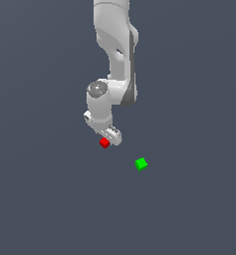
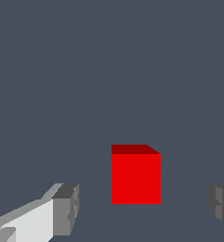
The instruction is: Stack the red cube on top of the green cube.
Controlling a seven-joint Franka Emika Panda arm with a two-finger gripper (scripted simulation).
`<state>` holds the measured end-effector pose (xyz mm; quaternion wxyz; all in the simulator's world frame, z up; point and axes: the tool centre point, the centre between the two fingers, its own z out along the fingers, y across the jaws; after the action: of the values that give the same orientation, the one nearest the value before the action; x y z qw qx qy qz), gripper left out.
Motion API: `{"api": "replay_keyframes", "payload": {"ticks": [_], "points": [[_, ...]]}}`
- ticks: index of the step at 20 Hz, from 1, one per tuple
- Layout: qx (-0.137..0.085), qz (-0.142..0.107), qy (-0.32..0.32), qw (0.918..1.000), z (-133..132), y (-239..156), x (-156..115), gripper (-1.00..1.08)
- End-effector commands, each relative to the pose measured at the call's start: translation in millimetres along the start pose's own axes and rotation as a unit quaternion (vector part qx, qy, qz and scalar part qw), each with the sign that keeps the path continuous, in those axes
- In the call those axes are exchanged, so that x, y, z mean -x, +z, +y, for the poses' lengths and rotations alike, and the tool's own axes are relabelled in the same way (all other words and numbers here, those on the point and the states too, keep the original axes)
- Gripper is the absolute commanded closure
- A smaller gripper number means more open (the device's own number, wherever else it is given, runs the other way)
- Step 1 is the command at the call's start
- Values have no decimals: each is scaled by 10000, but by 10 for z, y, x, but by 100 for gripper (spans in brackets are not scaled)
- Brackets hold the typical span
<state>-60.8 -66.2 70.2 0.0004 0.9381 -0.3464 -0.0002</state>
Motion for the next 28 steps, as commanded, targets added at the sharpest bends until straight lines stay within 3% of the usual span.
{"api": "replay_keyframes", "payload": {"ticks": [1, 19, 20, 28], "points": [[0, 0, 0, 10000, 0, 0, 0, -92], [-4, 0, 11, 10000, 0, 504, 5, -92], [-4, 0, 11, 10000, 0, 504, 5, 108], [-4, 0, 11, 10000, 0, 504, 5, 108]]}}
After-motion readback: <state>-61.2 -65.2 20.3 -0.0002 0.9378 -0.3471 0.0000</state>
